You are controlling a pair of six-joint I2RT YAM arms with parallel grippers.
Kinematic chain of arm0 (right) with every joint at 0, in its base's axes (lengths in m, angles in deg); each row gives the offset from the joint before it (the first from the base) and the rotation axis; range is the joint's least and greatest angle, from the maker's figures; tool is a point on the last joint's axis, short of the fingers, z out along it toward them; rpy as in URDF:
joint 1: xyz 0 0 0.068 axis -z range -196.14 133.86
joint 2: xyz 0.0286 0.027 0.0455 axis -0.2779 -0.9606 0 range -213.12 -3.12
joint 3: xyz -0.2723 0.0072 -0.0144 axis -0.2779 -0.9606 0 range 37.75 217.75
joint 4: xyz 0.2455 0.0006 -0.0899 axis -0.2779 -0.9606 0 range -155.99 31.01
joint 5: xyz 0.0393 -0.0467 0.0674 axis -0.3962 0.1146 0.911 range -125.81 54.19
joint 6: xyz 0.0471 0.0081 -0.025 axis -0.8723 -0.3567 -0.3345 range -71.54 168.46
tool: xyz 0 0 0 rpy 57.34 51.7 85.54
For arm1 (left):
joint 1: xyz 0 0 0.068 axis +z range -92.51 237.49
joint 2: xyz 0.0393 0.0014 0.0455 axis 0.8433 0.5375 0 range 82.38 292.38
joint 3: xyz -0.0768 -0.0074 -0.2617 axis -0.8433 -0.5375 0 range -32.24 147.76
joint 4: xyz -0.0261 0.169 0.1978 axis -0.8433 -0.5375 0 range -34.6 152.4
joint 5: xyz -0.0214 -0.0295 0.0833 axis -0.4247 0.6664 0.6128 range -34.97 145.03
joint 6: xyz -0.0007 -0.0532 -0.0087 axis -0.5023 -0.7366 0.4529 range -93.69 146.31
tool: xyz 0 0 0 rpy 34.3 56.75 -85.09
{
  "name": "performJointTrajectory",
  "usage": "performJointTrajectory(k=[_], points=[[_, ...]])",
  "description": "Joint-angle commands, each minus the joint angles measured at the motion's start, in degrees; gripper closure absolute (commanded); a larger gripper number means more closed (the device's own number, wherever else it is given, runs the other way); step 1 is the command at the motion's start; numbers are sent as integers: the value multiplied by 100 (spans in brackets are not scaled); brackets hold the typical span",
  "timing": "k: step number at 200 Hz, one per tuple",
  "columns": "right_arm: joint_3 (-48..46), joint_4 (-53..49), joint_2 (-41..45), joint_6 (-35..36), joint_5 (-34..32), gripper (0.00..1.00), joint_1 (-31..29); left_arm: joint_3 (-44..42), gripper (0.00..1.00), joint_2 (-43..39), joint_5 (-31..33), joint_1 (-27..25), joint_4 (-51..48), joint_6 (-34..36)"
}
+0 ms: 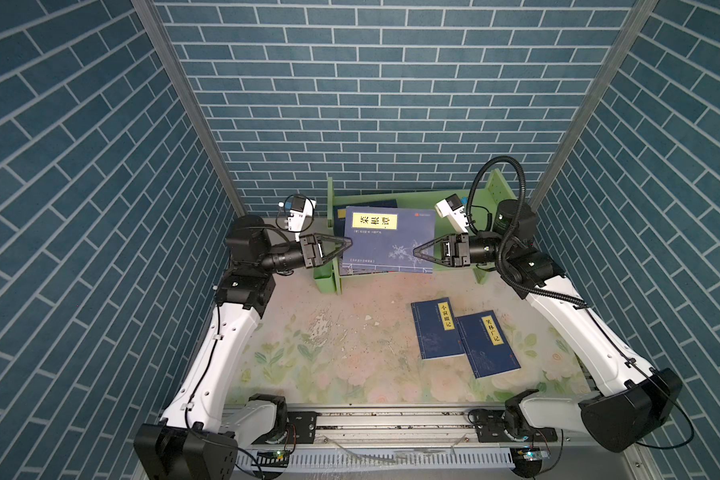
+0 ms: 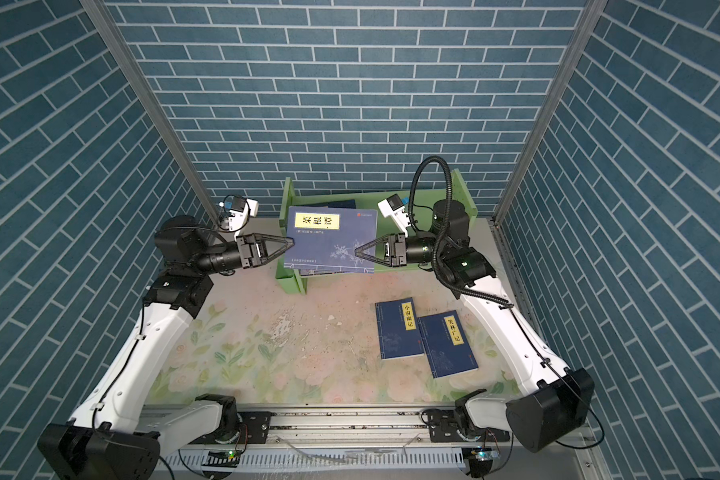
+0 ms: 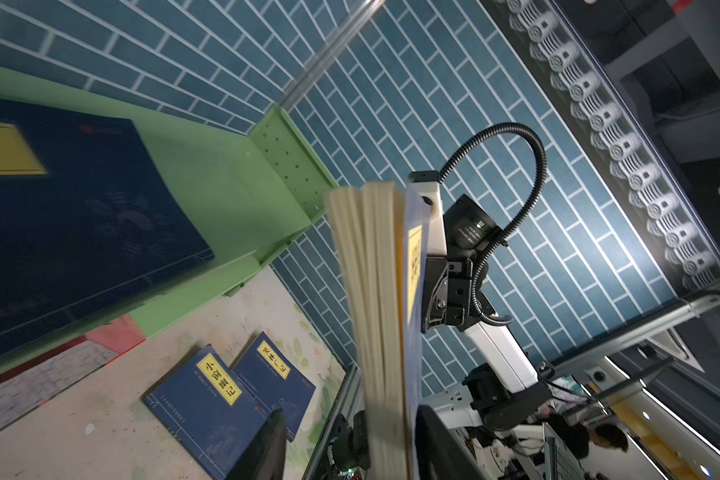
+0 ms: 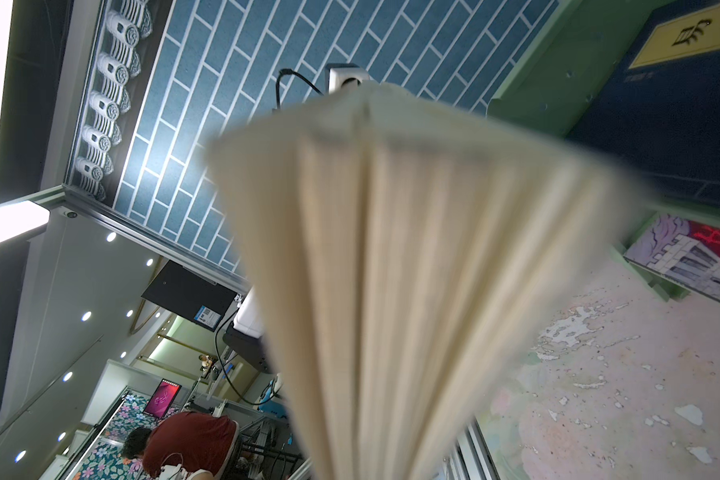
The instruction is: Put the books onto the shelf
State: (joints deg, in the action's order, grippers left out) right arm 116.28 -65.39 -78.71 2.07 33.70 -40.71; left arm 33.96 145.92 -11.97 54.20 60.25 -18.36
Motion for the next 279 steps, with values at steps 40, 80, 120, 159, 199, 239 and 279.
performJointTrajectory(k=[40, 80, 120, 159, 199, 239, 279], points=[[1484, -1343, -1016, 592, 451, 100, 467, 506, 45, -312, -145, 795, -345, 320], [2483, -2225, -1917, 720, 186, 100, 490, 564, 42, -246, -24, 791, -220, 208], [3395, -2718, -2785, 715, 71, 100, 465, 533, 40, -126, -65, 786, 199, -40], [4188, -3182, -3511, 753, -17, 100, 337, 526, 38, -53, -190, 785, 435, -77], [5022, -4037, -4137, 1086, -219, 100, 165, 491, 37, 43, -274, 777, 806, -283], [5570, -4623, -4552, 1317, -403, 100, 83, 430, 36, 134, -409, 777, 1438, -693], [5827, -5026, -4753, 1508, -589, 100, 76, 405, 36, 188, -397, 777, 1481, -711]])
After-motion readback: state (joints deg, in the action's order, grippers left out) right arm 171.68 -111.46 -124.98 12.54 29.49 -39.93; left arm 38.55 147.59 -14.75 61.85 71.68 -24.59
